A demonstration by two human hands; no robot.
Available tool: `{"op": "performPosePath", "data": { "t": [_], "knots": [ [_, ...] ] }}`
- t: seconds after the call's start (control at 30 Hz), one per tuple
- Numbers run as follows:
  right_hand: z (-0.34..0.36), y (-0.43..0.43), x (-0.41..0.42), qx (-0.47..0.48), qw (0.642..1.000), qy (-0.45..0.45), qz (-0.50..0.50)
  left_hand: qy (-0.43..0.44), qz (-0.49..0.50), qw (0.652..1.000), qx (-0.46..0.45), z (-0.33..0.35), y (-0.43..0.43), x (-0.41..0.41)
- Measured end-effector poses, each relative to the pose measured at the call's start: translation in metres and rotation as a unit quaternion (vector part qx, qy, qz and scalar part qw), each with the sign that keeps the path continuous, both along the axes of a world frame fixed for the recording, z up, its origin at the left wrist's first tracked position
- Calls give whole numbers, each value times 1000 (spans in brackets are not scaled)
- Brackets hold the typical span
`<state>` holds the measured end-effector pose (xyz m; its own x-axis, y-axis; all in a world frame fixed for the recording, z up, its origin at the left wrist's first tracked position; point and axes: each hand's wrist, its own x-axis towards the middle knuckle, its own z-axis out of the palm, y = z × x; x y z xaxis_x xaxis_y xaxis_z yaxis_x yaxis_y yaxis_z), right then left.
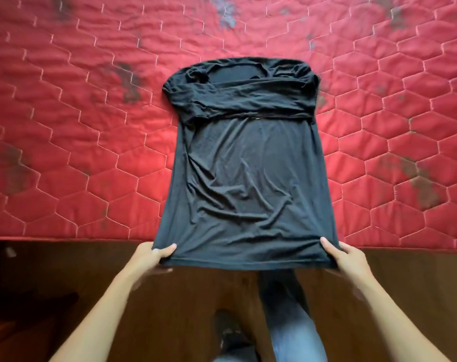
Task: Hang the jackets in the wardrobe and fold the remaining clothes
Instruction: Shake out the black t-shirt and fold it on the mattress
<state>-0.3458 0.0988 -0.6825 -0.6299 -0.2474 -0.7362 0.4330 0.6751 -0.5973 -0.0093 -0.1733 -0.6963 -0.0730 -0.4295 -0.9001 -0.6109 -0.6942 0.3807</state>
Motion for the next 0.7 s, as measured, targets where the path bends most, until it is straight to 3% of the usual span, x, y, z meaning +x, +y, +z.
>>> {"op": "performPosePath", "data": {
  "t": [0.07, 0.23, 0.47, 0.7],
  "knots": [
    [9, -8, -1, -42, 996, -50, -62, 37, 15, 999, 7, 9, -14, -4],
    [16, -69, -44, -126, 978, -62, -157, 153, 98, 983, -17, 38, -74, -66],
    [15, -200, -156, -230, 959, -77, -144, 227, 154, 961, -32, 53, -193, -181],
    [-15, -342, -287, -253, 944, -122, -174, 279, 247, 925, -72, 24, -337, -278]
  ]
}}
